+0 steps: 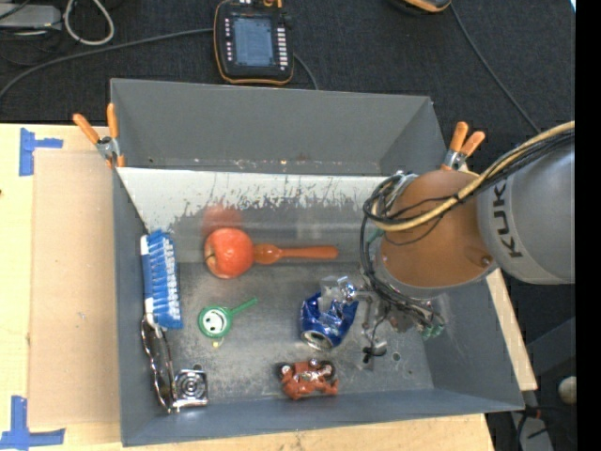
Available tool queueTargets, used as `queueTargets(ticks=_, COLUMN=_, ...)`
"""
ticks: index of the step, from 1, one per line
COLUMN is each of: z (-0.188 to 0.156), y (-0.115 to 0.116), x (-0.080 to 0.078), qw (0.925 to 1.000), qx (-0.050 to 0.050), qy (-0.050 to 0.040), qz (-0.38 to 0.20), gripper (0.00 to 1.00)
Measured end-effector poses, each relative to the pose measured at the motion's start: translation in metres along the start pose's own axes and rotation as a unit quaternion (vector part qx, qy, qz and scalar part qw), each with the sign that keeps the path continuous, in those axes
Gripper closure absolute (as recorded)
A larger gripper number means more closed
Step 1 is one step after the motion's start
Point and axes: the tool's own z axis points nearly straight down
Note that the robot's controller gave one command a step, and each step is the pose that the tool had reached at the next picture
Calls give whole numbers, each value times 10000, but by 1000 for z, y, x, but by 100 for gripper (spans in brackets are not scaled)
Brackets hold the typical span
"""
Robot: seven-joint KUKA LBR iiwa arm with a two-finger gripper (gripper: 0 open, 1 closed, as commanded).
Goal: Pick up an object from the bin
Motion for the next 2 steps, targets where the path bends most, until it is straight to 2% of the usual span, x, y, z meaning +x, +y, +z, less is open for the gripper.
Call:
queueTargets(ticks=1, z=17, y=30, x=-1, qw=9889, qx=-34, qy=126, qz=1483, gripper=0)
queueTargets(ticks=2, z=9, y=12, x=1, qw=10000, qx=-4, qy=-7, qz=41, gripper=100)
